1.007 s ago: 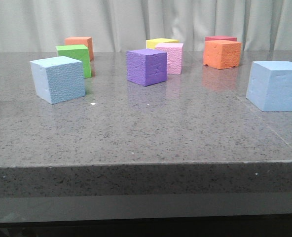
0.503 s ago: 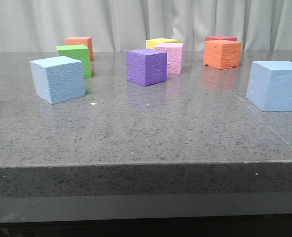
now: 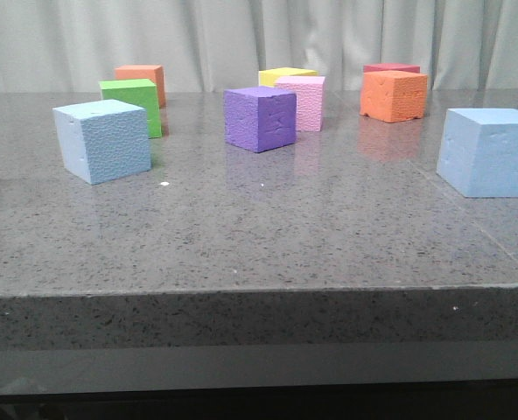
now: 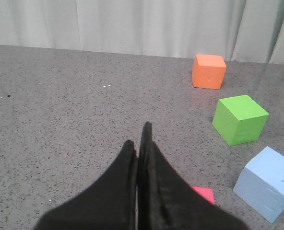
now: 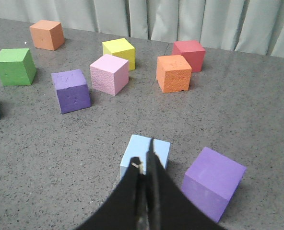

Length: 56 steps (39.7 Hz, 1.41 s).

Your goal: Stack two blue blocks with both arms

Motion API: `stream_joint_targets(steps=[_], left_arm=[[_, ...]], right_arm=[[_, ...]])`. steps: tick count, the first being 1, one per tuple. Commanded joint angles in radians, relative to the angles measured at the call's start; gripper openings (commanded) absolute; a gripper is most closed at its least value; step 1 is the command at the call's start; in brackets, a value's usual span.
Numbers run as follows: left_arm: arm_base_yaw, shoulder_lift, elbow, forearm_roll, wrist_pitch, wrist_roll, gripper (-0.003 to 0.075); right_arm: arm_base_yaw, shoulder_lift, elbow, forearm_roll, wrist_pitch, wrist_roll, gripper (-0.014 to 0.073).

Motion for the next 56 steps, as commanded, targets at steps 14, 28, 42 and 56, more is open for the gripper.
stream_joint_targets(steps=[14,28,42,56], left_arm=[[0.002,0.001,-0.037,-0.004,-0.139,-0.004,0.0257],[0.002,0.001,-0.037,-0.004,-0.139,-0.004,0.0673],[0.002,0.001,-0.037,-0.004,-0.139,-0.004,0.0673],[0.002,0.001,-0.037,-0.004,-0.139,-0.004,0.0673]], right_arm=[[0.000,0.009,-0.035,0.011,-0.084,-0.007,0.0349],[0.000,0.010,-0.035,0.025,-0.098,-0.007,0.0645],[0.000,0.226,-0.136,0.044,-0.029,0.014,0.0645],[0.000,0.606,-0.411,0.039,0.196,0.134,0.0645]])
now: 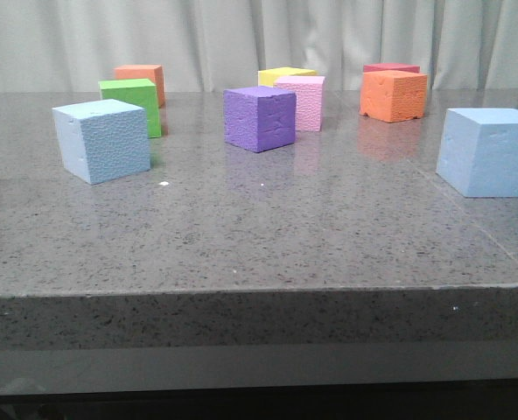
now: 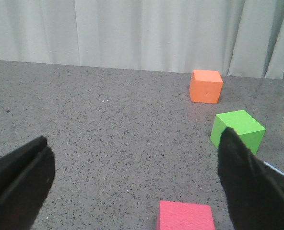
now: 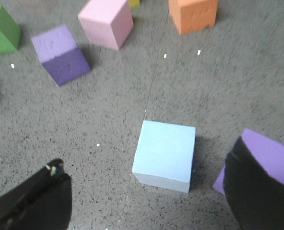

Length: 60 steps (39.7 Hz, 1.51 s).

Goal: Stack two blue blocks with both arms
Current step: 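Lower the right gripper onto the light-blue cube nearest it and grasp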

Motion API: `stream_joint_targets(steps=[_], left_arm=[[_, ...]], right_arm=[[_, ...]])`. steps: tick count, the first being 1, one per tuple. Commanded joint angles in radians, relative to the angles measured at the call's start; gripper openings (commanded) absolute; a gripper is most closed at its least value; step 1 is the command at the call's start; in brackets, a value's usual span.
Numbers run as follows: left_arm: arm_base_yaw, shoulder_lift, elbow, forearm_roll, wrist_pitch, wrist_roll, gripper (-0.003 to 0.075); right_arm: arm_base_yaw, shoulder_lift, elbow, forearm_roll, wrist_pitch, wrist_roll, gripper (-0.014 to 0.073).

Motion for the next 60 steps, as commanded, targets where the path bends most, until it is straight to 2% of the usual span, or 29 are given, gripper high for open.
stream_joint_targets(steps=[1,14,38,41,47,49,55,60], left_arm=[[0.002,0.001,-0.037,-0.004,-0.086,-0.004,0.0673],[0.002,0.001,-0.037,-0.004,-0.086,-0.004,0.0673],[0.002,0.001,-0.037,-0.004,-0.086,-0.004,0.0673],[0.002,0.001,-0.037,-0.004,-0.086,-0.004,0.0673],[0.002,0.001,-0.037,-0.004,-0.086,-0.004,0.0673],[0.002,0.001,-0.037,-0.004,-0.086,-0.004,0.0673],[0.002,0.001,-0.037,-0.004,-0.086,-0.004,0.0673],[0.002,0.001,-0.037,-0.004,-0.086,-0.004,0.0673]], right_arm=[[0.000,0.091,-0.103,0.008,0.032,0.017,0.0645],[0.081,0.322,-0.245,-0.202,0.096,0.224,0.0645],[0.082,0.483,-0.250,-0.194,0.094,0.258,0.0641],[0.082,0.483,-0.250,-0.194,0.098,0.258,0.0588],[0.082,0.482,-0.250,-0.194,0.101,0.258,0.0377],[0.082,0.477,-0.250,-0.193,0.101,0.258,0.0339],[0.088,0.448,-0.253,-0.177,0.082,0.246,0.0329],[0.137,0.438,-0.297,-0.175,0.080,0.202,0.0329]])
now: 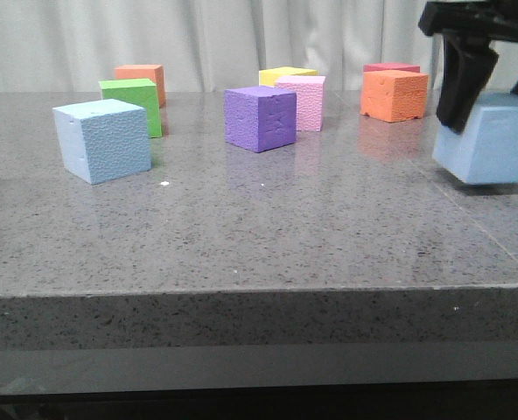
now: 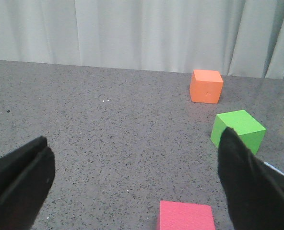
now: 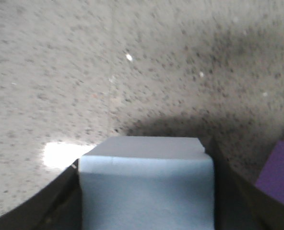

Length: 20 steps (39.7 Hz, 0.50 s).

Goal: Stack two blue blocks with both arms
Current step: 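Lift the light-blue cube and carry it toward the table center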

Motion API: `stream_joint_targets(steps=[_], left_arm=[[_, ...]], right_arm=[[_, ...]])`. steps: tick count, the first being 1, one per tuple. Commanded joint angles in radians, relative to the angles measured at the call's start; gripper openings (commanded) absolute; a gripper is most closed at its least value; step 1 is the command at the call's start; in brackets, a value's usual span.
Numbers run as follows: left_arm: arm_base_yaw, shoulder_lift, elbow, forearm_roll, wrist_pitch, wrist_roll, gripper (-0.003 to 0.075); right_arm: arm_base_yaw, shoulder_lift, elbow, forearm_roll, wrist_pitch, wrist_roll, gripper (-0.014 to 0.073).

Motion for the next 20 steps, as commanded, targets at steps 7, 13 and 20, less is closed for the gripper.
stream_joint_targets(steps=[7,13,20], left_arm=[[0.002,0.001,-0.037,-0.004,-0.086,-0.004,0.0673],[0.002,0.001,-0.037,-0.004,-0.086,-0.004,0.0673],[0.002,0.001,-0.037,-0.004,-0.086,-0.004,0.0673]], right_arm=[[0.159,-0.037,-0.142,0.015,-0.044,-0.081,0.0329],[0.271,0.008,-0.207,0.015,-0.045,-0.084,0.0329],[0.364,0.084,-0.246,0.015,-0.049,-0.084,0.0330]])
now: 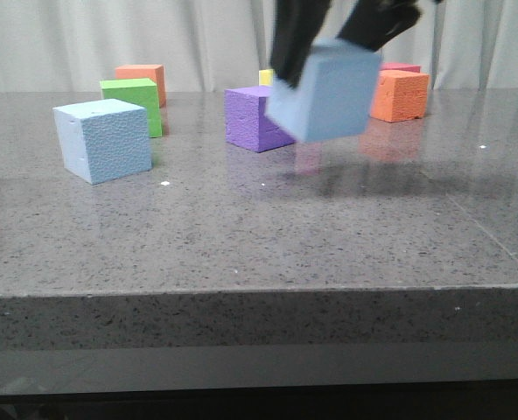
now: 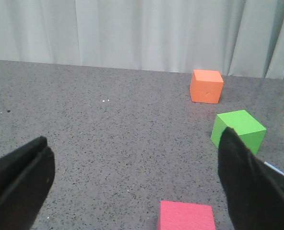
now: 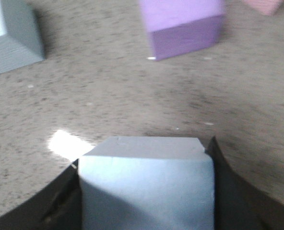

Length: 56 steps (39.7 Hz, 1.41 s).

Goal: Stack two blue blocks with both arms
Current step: 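Lift the light-blue cube and carry it toward the table center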

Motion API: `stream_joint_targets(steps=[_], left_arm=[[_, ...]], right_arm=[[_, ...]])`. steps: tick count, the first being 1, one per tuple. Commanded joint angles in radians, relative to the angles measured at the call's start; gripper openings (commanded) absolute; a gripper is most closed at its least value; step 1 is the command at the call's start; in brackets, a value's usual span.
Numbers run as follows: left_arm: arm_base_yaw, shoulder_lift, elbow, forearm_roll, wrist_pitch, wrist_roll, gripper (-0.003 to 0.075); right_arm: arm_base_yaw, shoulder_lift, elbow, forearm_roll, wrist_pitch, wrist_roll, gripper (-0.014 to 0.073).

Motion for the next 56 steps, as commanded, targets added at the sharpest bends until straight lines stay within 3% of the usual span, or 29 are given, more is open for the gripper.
stream_joint_targets(steps=[1,17,28,43,46,49,56], left_arm=[[0.002,0.001,-0.037,-0.004,-0.086,-0.004,0.0673],[0.002,0.001,-0.037,-0.004,-0.086,-0.004,0.0673],[0.002,0.001,-0.037,-0.004,-0.086,-0.004,0.0673],[0.002,0.001,-0.037,-0.004,-0.086,-0.004,0.0673],[0.002,0.001,-0.037,-0.004,-0.086,-0.004,0.0673],[0.002,0.001,-0.037,-0.004,-0.086,-0.004,0.0673],[0.002,0.001,-0.037,-0.004,-0.086,-0.004,0.0673]], right_arm=[[0.037,0.002,-0.046,0.002,-0.047,-0.015,0.0330],[0.080,0.092,-0.050,0.002,-0.078,-0.015,0.0341],[0.080,0.087,-0.051,0.002,-0.077,-0.014,0.0669],[0.067,-0.020,-0.080,0.001,-0.068,0.010,0.0643],[0.067,-0.028,-0.084,0.001,-0.066,0.010,0.0605],[0.067,-0.033,-0.087,0.001,-0.068,0.011,0.0514],[0.067,-0.058,-0.087,0.001,-0.078,0.011,0.0175]])
